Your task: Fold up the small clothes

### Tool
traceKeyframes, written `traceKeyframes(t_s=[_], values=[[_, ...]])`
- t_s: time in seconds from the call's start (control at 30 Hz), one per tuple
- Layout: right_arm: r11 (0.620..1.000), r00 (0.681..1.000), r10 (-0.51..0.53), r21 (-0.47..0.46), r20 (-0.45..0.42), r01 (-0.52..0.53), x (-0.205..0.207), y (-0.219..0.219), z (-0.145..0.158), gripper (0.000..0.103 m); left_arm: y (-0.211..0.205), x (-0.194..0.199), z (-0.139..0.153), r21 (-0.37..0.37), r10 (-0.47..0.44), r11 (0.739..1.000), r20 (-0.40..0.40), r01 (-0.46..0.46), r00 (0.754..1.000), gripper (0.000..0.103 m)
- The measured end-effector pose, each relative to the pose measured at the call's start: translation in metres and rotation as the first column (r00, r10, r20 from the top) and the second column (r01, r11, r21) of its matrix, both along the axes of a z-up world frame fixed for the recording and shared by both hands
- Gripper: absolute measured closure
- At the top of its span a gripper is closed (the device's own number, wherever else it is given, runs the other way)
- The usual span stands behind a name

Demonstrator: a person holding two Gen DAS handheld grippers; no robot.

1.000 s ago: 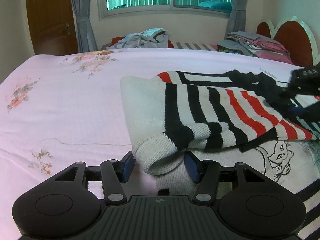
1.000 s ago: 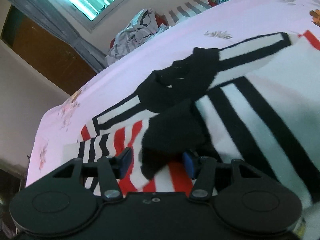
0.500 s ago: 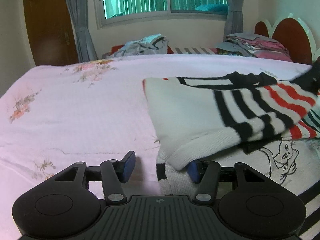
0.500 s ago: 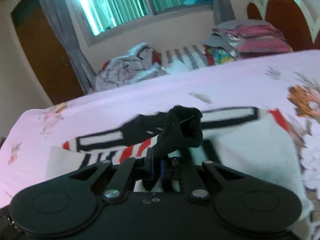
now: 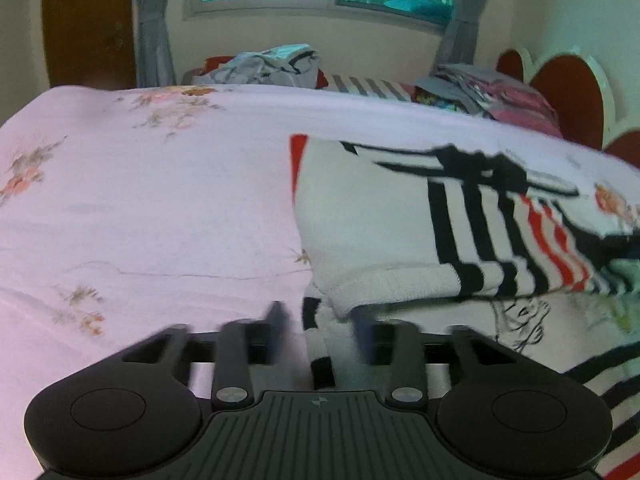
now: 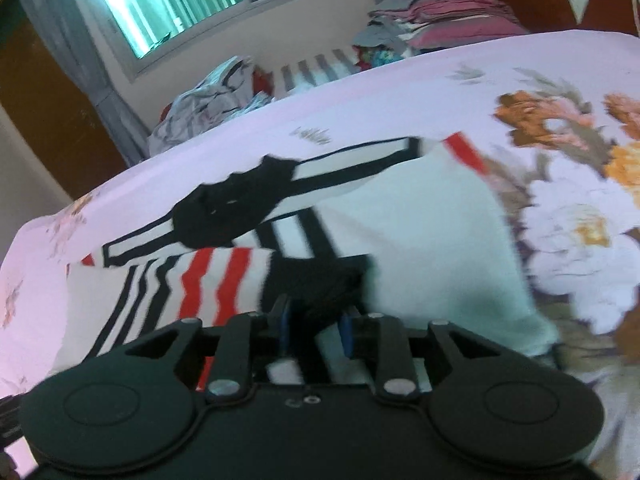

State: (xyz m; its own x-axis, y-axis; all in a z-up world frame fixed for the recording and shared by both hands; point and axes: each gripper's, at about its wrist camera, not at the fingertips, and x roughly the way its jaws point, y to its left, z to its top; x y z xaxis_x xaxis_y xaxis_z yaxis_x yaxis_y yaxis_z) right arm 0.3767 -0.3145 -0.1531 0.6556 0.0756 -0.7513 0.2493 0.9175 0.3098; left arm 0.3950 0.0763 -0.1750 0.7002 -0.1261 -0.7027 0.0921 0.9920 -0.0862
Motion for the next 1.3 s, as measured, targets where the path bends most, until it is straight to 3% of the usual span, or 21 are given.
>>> traceKeyframes(t_s=[0.03,0.07,0.13,0.33,0.47,0.67,0.77,0.83,0.9,1.0,1.07,1.3], values=[[1.000,1.000,-0.010,0.009,0.008,0.010,-0.001,-0.006,0.001,0.073,0.004,-0.002,0.005,-0.018,0.020,1.000,0.008,-0.019,1.000,0.031],[0.999,1.000,-0.021,0.026,0.012,0.020,-0.001,-0.011,0.001,0.063,0.008,-0.003,0.010,-0.041,0.044,0.998,0.020,-0.043,0.999,0.029],[0.998,0.999,-0.044,0.056,0.017,0.043,0.001,-0.019,0.000,0.054,0.013,0.001,0.019,-0.081,0.070,0.994,0.025,-0.068,0.997,0.028],[0.994,0.999,-0.039,0.105,-0.030,0.042,0.022,-0.018,-0.017,0.057,0.005,0.049,0.011,-0.142,0.093,0.985,-0.011,-0.094,0.996,0.028],[0.999,0.999,-0.015,0.040,-0.045,0.017,0.033,-0.008,-0.019,0.076,-0.003,0.090,-0.005,-0.166,0.113,0.979,-0.053,-0.120,0.992,0.029],[0.999,0.999,0.044,-0.026,-0.026,-0.045,0.035,-0.001,-0.013,0.098,-0.009,0.135,-0.019,-0.165,0.130,0.977,-0.062,-0.139,0.990,0.058],[0.994,0.998,0.059,-0.089,0.025,-0.057,0.030,0.001,-0.004,0.099,-0.010,0.148,-0.023,-0.126,0.148,0.980,-0.040,-0.152,0.988,0.071],[0.975,0.998,0.061,-0.215,0.015,-0.056,0.031,0.006,-0.007,0.101,-0.008,0.156,-0.029,-0.098,0.173,0.980,-0.031,-0.175,0.985,0.072],[0.981,0.997,0.057,-0.183,-0.045,-0.064,0.038,0.001,-0.022,0.101,-0.005,0.161,-0.033,-0.105,0.201,0.974,-0.022,-0.202,0.979,0.072],[0.981,0.998,0.063,-0.182,-0.015,-0.064,0.036,0.000,-0.016,0.098,-0.009,0.163,-0.031,-0.078,0.192,0.978,-0.007,-0.192,0.981,0.072],[0.984,0.999,0.051,-0.172,0.020,-0.047,0.033,-0.003,-0.007,0.087,-0.008,0.159,-0.026,-0.071,0.189,0.979,0.001,-0.189,0.982,0.072],[0.978,0.987,0.130,-0.176,0.089,-0.113,0.038,0.019,0.016,0.083,-0.029,0.115,0.002,-0.059,0.090,0.995,0.058,-0.086,0.994,0.072]])
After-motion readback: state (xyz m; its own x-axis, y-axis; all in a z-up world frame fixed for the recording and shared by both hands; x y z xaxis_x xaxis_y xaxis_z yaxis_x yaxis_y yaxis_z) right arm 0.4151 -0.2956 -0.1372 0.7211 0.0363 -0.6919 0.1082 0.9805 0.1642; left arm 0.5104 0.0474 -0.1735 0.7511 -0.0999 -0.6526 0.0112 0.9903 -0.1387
